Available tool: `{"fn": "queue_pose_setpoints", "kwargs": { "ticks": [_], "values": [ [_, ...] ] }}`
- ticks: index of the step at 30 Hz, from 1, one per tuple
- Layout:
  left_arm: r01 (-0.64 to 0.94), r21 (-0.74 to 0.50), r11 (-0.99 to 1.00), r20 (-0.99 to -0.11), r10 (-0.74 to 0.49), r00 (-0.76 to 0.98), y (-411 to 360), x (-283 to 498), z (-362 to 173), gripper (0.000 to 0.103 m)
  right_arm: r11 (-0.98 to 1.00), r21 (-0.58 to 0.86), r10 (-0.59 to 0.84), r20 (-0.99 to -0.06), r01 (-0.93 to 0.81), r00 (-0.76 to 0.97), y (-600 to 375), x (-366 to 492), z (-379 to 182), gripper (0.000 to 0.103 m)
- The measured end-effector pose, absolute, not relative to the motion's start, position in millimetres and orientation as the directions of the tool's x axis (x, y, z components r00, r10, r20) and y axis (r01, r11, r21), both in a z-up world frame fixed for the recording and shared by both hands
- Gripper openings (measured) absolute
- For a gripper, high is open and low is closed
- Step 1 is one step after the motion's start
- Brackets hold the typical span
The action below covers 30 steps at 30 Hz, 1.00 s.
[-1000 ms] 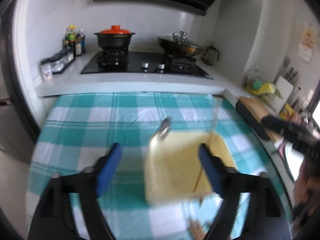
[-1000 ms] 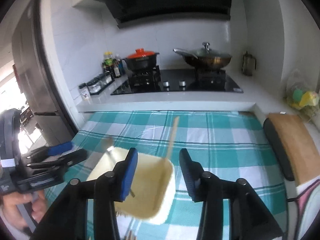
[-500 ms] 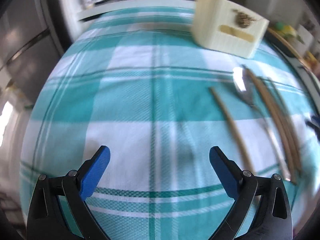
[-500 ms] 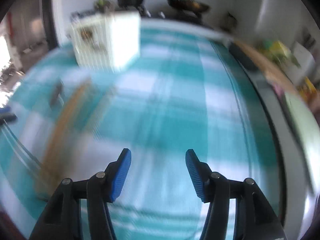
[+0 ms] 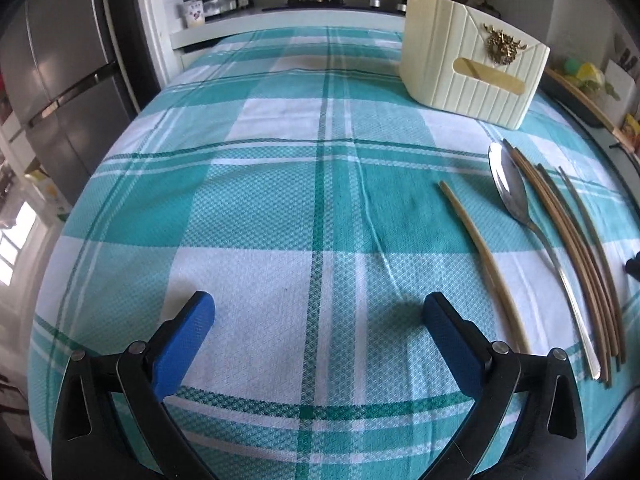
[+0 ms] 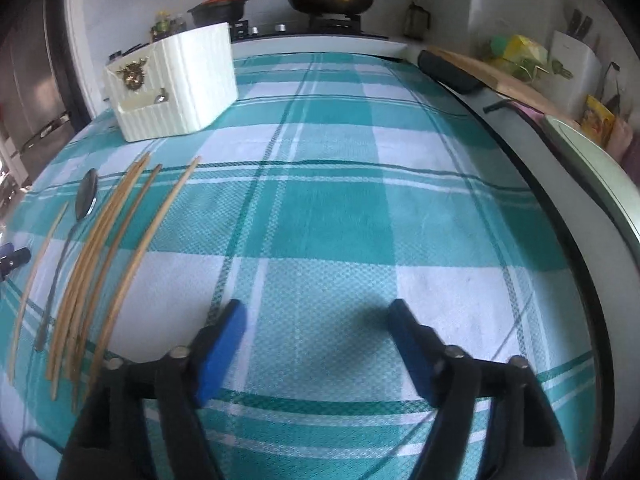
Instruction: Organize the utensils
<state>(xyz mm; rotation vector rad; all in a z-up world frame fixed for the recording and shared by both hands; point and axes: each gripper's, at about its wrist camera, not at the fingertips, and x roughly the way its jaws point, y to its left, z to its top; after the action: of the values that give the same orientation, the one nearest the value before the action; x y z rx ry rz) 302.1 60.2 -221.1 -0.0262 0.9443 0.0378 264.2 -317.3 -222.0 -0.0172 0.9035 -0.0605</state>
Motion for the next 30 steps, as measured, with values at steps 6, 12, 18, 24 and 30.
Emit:
{"fn": "queue_pose_setpoints", "kwargs": {
  "ticks": [6, 12, 18, 24, 30],
  "values": [
    [-0.046, -0.006, 0.999, -0.811, 0.022, 0.585, 59.8, 300.6, -220.6, 0.103, 0.998, -0.043, -0.064, -0.784, 0.048, 0.618, -318.0, 264.8, -222.3, 0.077],
    [-0.045, -0.009, 0.999, -0.811, 0.019, 0.585, 60.1, 300.2, -220.9, 0.103, 0.997, -0.038, -0.071, -0.788, 0.067, 0.612, -321.5, 265.6, -222.7, 0.084],
    [-0.045, -0.009, 0.999, -0.811, 0.019, 0.585, 60.1, 300.2, -221.0, 0.103, 0.996, -0.033, -0.076, -0.794, 0.083, 0.603, -323.6, 266.3, -224.2, 0.092],
    [-0.045, -0.009, 0.999, -0.811, 0.019, 0.584, 59.8, 300.2, -221.0, 0.103, 0.996, -0.033, -0.077, -0.795, 0.084, 0.602, -323.7, 266.9, -224.5, 0.092],
    [-0.045, -0.009, 0.999, -0.811, 0.019, 0.584, 59.9, 300.4, -221.0, 0.103, 0.996, -0.033, -0.077, -0.795, 0.084, 0.602, -323.4, 266.9, -224.5, 0.092]
  ]
}}
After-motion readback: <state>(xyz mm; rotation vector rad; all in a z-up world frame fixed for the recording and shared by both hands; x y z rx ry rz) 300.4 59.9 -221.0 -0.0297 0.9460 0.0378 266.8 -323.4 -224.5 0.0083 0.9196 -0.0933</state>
